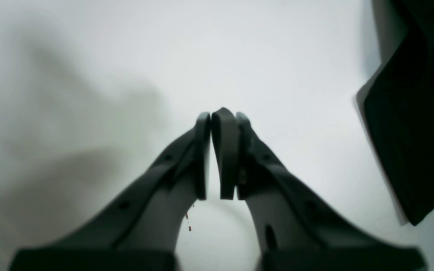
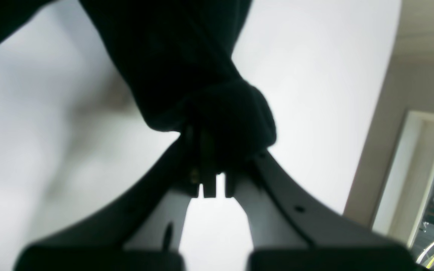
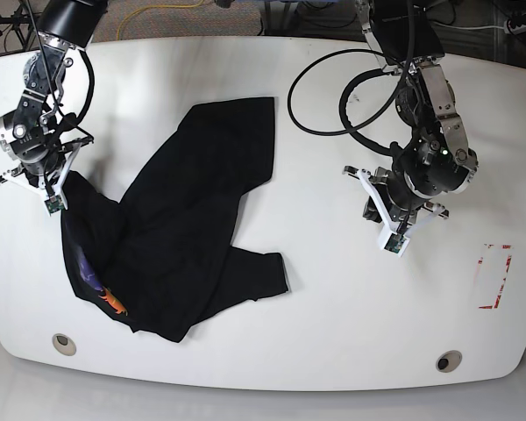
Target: Fold the T-shirt properly
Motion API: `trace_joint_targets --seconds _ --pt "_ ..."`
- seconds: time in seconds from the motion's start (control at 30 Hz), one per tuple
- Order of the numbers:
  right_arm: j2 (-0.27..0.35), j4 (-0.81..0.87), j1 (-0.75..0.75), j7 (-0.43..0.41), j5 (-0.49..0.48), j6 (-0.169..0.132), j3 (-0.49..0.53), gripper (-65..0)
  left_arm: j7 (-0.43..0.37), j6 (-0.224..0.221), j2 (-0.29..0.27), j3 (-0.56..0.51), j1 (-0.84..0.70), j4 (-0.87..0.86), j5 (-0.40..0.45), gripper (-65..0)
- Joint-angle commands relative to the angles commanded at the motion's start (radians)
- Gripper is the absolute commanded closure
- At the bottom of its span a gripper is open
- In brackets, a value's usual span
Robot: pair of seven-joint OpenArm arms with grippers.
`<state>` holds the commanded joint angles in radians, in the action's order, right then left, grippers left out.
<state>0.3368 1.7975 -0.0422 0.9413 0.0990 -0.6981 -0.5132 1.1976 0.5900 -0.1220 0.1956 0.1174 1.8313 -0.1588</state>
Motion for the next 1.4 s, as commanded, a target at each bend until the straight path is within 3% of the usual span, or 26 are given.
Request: trace_joint_targets --seconds 0.17,0.23,0.4,0.53,1.03,1.4 --pt "-0.012 0.02 0.0 0.0 0.003 0.0 0.0 0.0 0.0 0.0 -0.025 -0.026 0.0 -0.077 -0.002 -5.3" --pt "-0.012 0.029 0.0 0.0 0.003 0.0 0.0 0.0 0.0 0.0 -0.035 -0.028 0.002 -0.112 -0.002 -8.5" --pt "-0.012 0.032 0.0 0.002 0.002 0.0 0.005 0.0 -0.002 0.0 -0.035 -0.029 0.003 -0.18 -0.011 -26.2" --pt "-0.012 0.032 0.0 0.002 -0.003 0.0 0.008 0.0 -0.061 -0.006 -0.035 -0.029 0.003 -0.227 -0.104 -36.7" --pt "-0.014 0.032 0.002 0.005 -0.005 0.0 0.008 0.0 -0.138 -0.008 -0.035 -0.048 0.069 -0.572 -0.282 -36.5" --pt "-0.014 0.032 0.002 0.005 -0.005 0.0 0.008 0.0 -0.196 -0.008 -0.035 -0.293 0.08 -0.663 -0.4 -36.5"
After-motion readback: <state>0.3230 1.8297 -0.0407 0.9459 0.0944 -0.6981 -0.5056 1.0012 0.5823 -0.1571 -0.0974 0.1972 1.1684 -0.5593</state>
